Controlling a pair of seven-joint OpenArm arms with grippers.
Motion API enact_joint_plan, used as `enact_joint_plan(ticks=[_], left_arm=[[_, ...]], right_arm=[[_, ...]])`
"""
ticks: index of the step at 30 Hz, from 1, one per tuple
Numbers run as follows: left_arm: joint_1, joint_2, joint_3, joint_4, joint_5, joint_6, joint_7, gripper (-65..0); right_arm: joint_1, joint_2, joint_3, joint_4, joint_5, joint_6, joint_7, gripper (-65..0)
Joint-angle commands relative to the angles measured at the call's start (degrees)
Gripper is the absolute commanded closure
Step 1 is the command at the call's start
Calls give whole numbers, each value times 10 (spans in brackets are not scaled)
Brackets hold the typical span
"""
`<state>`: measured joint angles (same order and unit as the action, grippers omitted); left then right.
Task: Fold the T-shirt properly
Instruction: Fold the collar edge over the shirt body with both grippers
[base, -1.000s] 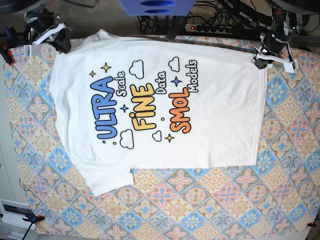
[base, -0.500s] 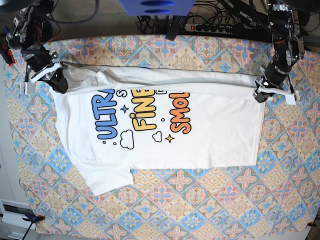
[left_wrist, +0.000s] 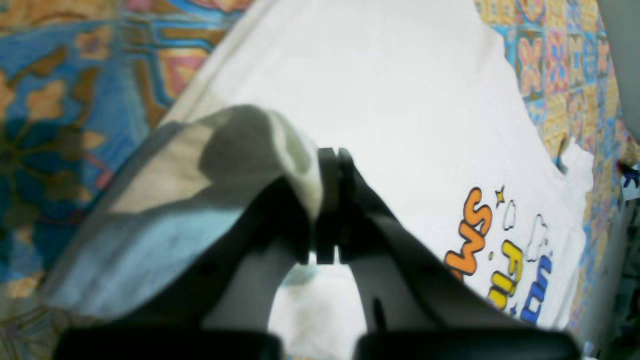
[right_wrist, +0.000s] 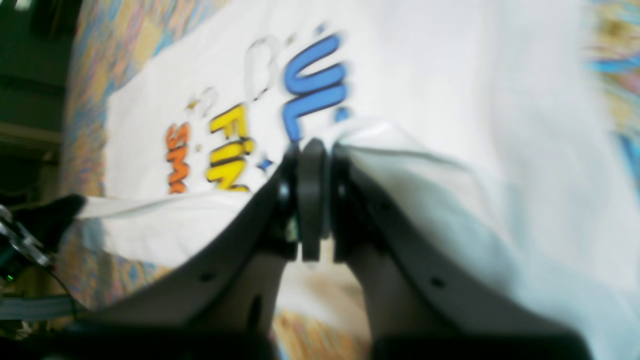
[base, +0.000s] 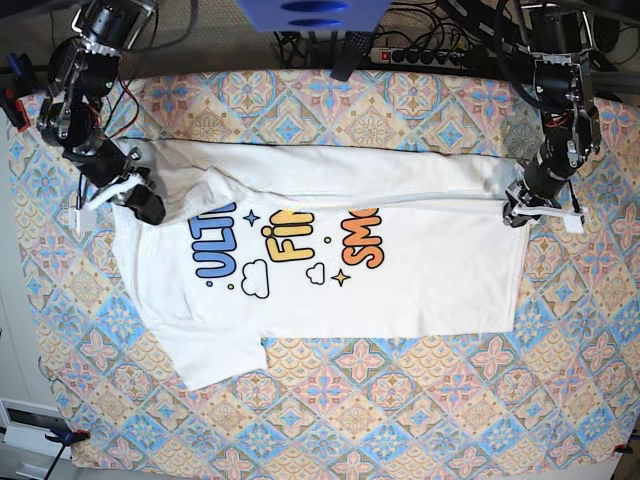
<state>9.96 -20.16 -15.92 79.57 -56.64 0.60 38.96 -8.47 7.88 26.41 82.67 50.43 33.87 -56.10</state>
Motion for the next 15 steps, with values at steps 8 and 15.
enact_joint_plan(ticks=[8,15], left_arm=[[-27,-12,-4,-29,-5,-2,-7,-131],[27,-15,-8,47,-11,-2,-7,-241]], right_arm=[[49,10,-16,-10,-28,4,13,-117],[-1,10,16,55,-35,4,8,-275]])
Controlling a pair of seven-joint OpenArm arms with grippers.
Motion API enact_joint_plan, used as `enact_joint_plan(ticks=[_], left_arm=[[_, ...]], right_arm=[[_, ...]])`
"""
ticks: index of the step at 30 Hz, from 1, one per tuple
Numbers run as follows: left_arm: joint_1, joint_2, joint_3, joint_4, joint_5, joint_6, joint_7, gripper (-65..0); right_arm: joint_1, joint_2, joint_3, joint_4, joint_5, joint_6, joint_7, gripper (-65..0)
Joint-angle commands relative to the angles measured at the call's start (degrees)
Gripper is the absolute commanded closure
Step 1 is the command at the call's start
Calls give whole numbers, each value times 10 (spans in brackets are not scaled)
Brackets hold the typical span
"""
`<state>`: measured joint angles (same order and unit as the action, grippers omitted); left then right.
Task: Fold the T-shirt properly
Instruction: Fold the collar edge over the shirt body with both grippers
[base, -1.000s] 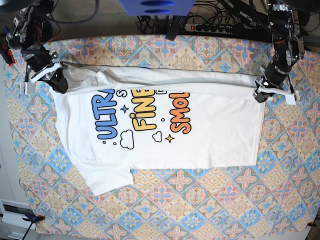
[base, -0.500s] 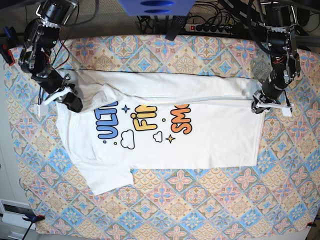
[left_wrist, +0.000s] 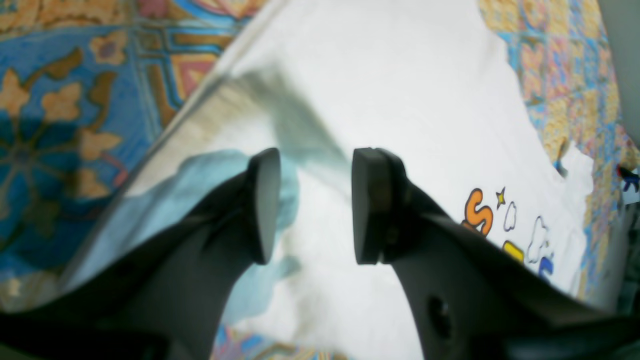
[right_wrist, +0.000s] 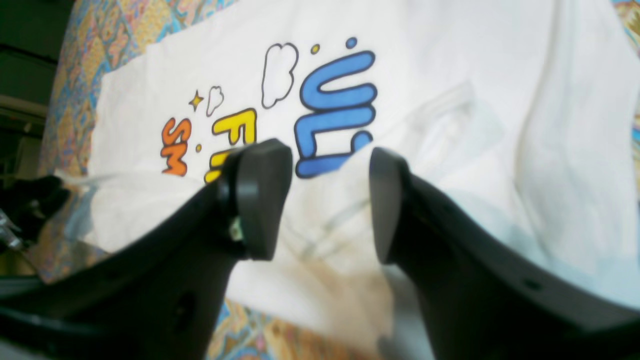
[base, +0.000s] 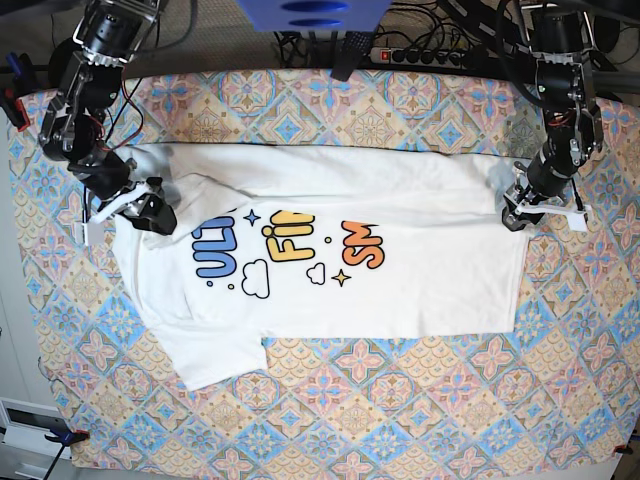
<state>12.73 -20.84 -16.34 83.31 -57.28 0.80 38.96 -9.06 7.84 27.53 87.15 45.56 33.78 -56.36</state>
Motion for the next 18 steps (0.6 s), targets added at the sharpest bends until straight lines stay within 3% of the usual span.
enact_joint_plan(ticks=[1,11,18], left_arm=[[16,-8,-6,25,-4,-4,-7,-245],[134,-6,-40,73,-4,-4,-7,-246],[101,8,-35,7,-2,-4,-7,-246]], right_arm=[[-7,11,13,22,13,5,11,-275],[-136,11,53,113,14,5,11,-275],[-145,11,50,109,13,5,11,-275]])
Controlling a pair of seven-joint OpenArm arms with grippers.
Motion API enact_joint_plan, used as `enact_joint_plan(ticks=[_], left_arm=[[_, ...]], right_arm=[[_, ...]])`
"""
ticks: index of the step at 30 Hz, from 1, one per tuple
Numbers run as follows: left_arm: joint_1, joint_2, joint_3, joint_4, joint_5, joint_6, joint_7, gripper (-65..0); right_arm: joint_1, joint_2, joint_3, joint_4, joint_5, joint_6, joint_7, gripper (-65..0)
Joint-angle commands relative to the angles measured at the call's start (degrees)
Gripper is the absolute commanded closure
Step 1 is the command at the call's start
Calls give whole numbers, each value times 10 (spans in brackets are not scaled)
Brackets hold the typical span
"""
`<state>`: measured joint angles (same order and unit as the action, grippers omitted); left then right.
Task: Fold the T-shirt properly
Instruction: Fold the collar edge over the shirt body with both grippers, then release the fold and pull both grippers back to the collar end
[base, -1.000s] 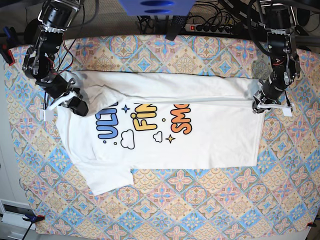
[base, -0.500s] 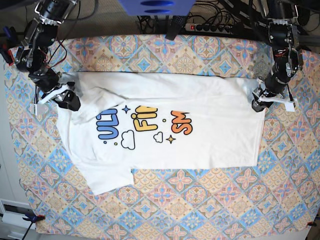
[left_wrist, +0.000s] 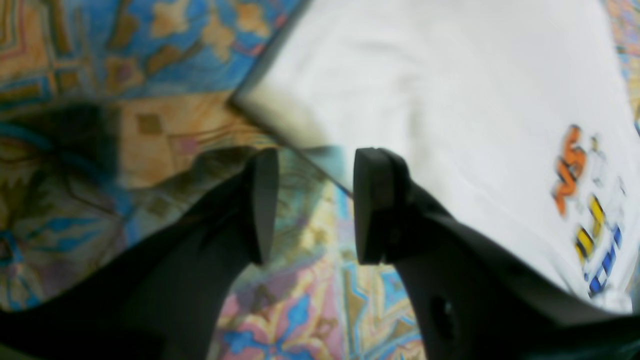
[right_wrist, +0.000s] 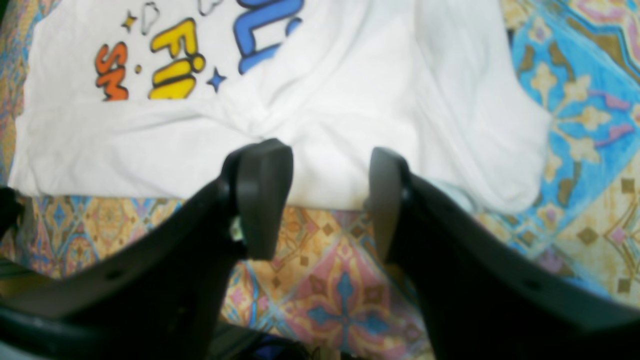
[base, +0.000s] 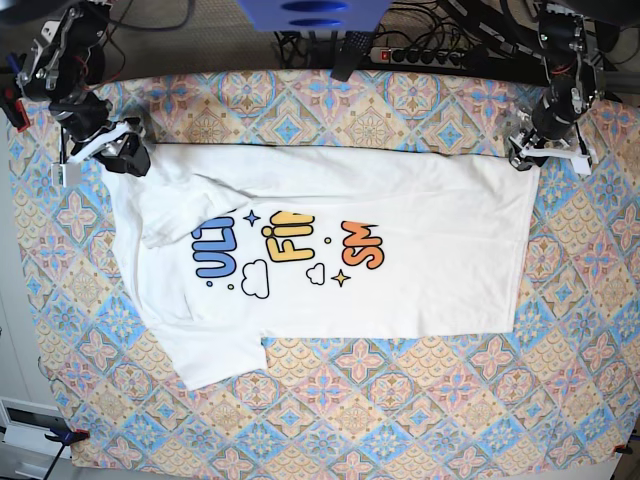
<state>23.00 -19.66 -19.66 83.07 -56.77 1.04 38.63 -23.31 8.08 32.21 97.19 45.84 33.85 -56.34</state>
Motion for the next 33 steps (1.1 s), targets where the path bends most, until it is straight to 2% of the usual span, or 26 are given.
enact_joint_plan(ticks=[1,12,14,17,18,21,28,33], left_arm=[[-9,1,-2,-5,-4,-6,-3,-246],[-61,41,2,-79,0,-8,-3,-229],[-61,37,19,-79,5,-8,-4,-164],[-61,36,22,-79,5,-8,-4,-12],[-61,36,22,-79,5,-8,-4,0],[-58,36,22,-79,5,-8,-4,0],[-56,35,22,-79,5,-8,-4,0],[-56,35,22,-79,5,-8,-4,0]], right_arm=[[-2,8,5,8,8,4,11,-275],[-2,7,7,-61,8,2,13,-276],[0,6,13,-77,8,2,14,-278],[1,5,32,-112,7,2,14,-283],[1,5,35,-122,7,2,14,-290],[2,5,54,-160,7,2,14,-316],[59,5,63,-232,7,2,16,-317],[81,6,63,-241,6,2,16,-316]])
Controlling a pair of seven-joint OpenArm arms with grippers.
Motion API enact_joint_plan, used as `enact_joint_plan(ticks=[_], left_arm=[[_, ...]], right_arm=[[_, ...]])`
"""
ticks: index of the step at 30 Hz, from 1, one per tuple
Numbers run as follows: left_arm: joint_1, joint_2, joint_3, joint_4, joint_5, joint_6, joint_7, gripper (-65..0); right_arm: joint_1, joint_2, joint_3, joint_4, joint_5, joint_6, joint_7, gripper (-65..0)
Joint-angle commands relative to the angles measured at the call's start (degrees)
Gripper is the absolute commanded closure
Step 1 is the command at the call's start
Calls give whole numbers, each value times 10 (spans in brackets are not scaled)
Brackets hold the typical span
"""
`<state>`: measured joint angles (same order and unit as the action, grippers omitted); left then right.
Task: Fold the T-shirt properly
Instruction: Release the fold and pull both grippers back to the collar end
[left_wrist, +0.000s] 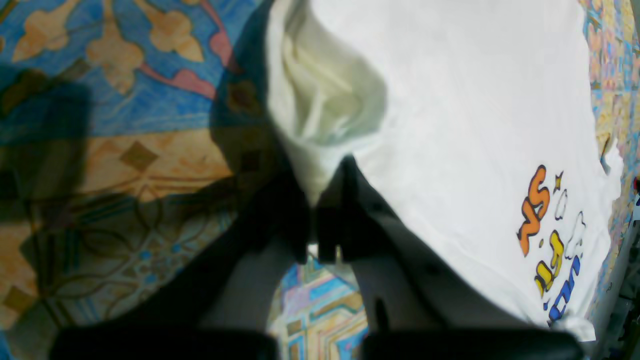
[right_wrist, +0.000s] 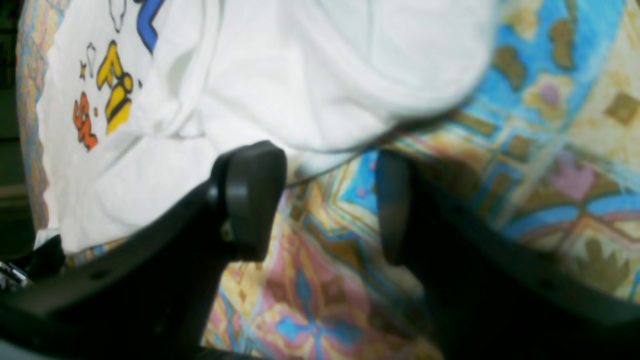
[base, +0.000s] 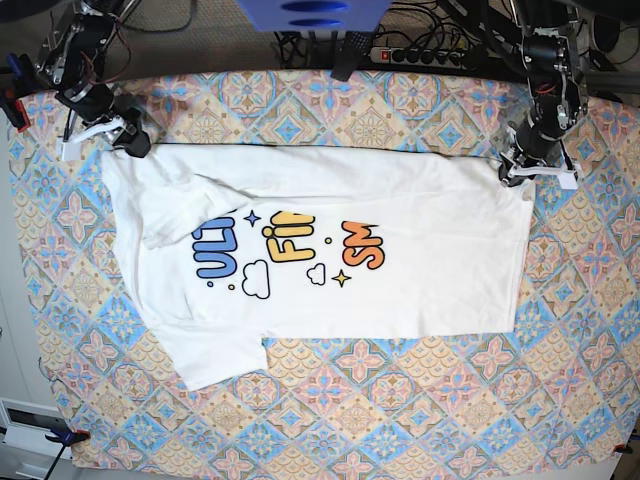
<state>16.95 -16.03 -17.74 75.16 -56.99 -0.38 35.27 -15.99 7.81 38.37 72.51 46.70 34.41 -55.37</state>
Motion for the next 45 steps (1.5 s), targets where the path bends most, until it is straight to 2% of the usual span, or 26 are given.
enact_joint_plan(ticks=[1,8,11,13,16,18,22,25,30,33,43,45], left_arm=[[4,-1,3,1,7,6,29,0],[5,-1,3,1,7,6,29,0],[5,-1,3,1,7,6,29,0],[6,-1,3,1,7,6,29,0],[13,-2,3,1,7,6,29,0],[16,-12,4,1,7,6,29,0],[34,-22,3,15,5,6,29,0],[62,-41,3,35,2,6,28,0],[103,-46,2,73,5,6,29,0],[139,-63,2,97,4,6,29,0],[185,-64,2,115,6,6,27,-2],[185,-64,2,115,3,6,29,-5]], right_arm=[[10,8,1,0,-2,-3,6,-316],[46,10,1,-60,-2,-3,8,-314],[44,11,1,-63,-2,-3,31,-292],[41,11,1,-64,-2,-3,44,-236],[38,12,1,-64,-2,-3,43,-79],[28,12,1,-63,-2,-3,43,-15],[4,24,2,-56,1,-3,42,-13],[-29,25,2,-17,1,-2,42,-12],[-80,25,3,43,2,-2,41,-12],[-106,25,11,70,2,-2,40,-14],[-140,25,12,84,2,-2,18,-16],[-140,24,12,89,2,-2,16,-33]])
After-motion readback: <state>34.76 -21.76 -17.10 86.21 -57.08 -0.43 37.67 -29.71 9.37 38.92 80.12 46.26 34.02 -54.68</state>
